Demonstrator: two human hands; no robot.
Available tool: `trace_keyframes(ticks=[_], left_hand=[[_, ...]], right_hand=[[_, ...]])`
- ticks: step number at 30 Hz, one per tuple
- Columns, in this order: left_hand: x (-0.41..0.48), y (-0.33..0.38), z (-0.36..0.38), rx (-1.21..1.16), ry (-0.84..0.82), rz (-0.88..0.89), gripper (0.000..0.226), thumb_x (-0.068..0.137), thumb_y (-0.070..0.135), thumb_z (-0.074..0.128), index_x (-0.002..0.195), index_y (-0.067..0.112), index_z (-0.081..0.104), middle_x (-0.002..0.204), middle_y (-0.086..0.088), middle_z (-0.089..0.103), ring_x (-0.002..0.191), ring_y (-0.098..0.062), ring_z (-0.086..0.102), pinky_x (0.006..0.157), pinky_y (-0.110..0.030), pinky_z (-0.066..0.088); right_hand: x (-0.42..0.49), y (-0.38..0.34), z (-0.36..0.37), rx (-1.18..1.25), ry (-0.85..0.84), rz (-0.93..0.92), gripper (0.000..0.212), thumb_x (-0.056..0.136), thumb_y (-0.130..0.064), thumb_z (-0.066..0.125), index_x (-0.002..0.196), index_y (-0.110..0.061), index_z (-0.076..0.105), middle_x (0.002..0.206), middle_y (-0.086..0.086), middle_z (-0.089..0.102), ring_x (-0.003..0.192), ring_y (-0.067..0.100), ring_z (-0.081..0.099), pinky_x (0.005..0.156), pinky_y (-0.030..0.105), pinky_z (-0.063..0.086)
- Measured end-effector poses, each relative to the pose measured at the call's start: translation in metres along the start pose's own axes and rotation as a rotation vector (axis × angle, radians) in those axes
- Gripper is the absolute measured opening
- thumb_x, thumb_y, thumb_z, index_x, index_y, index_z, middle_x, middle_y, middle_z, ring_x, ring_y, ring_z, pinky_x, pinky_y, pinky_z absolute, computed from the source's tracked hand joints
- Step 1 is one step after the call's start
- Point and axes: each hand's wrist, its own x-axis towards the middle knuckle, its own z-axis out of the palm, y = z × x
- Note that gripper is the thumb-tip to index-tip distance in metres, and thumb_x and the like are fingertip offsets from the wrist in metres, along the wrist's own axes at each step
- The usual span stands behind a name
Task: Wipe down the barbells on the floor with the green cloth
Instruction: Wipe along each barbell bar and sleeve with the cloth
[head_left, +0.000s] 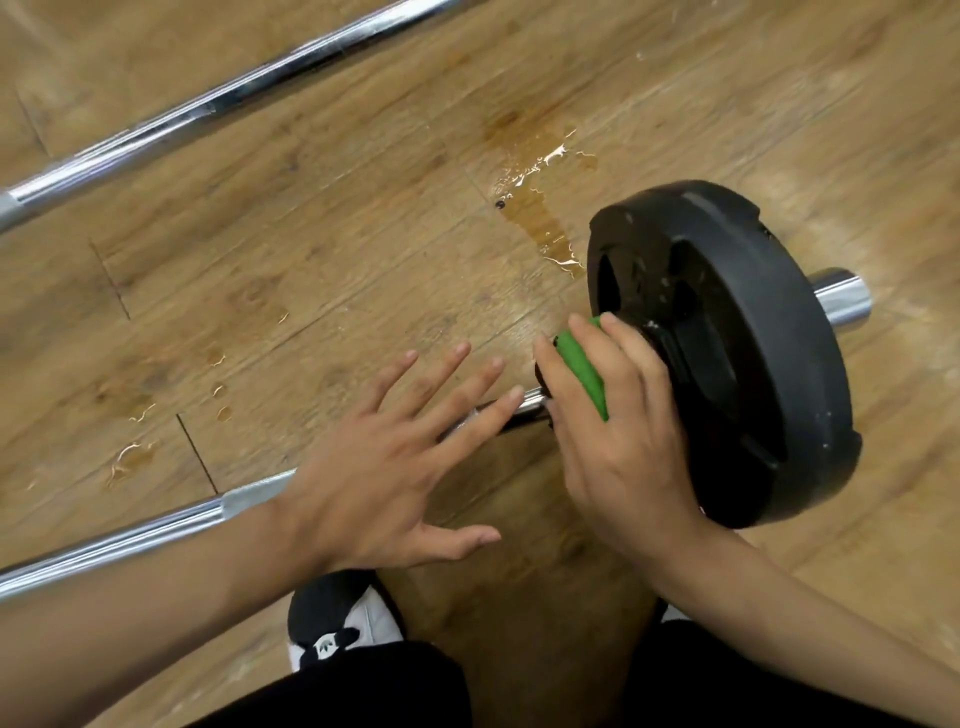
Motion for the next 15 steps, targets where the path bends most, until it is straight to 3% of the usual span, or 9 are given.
trace_keyframes(ticks=[4, 10, 13, 15], left_hand=[[0.008, -0.014, -0.002, -0.082, -0.003, -0.051, 0.092, 0.097, 0.083, 0.023, 0.169, 0.028, 0.006, 0.176, -0.005, 0.009, 0.163, -0.027, 0.003, 0.128, -0.057, 0.017], [0.020, -0.040, -0.008, -0.120, 0.012, -0.072, 0.088, 0.098, 0.083, 0.021, 0.168, 0.035, 0.000, 0.176, -0.002, 0.007, 0.163, -0.025, 0.000, 0.128, -0.055, 0.013], [0.025, -0.048, -0.010, -0.090, 0.025, -0.098, 0.087, 0.098, 0.083, 0.019, 0.168, 0.035, 0.002, 0.176, -0.003, 0.009, 0.163, -0.026, 0.001, 0.128, -0.057, 0.015], [0.028, -0.052, -0.010, -0.061, 0.037, -0.124, 0.089, 0.098, 0.082, 0.021, 0.168, 0.031, 0.007, 0.176, -0.005, 0.009, 0.163, -0.028, 0.000, 0.128, -0.057, 0.014]], right_hand=[[0.051, -0.008, -0.006, 0.064, -0.154, 0.142, 0.037, 0.097, -0.017, 0.062, 0.132, -0.010, 0.067, 0.126, 0.014, 0.065, 0.118, 0.035, 0.055, 0.095, 0.048, 0.052], [0.055, -0.005, 0.000, 0.138, 0.007, 0.105, 0.042, 0.092, -0.007, 0.065, 0.134, -0.002, 0.061, 0.123, 0.018, 0.059, 0.116, 0.033, 0.053, 0.100, 0.043, 0.049], [0.071, -0.003, 0.011, 0.086, -0.001, 0.081, 0.034, 0.098, -0.016, 0.062, 0.128, -0.001, 0.063, 0.125, 0.021, 0.057, 0.117, 0.035, 0.052, 0.099, 0.047, 0.050], [0.088, -0.003, 0.021, 0.038, -0.025, 0.091, 0.028, 0.101, -0.019, 0.060, 0.123, -0.003, 0.064, 0.137, 0.025, 0.054, 0.128, 0.039, 0.051, 0.107, 0.049, 0.048]])
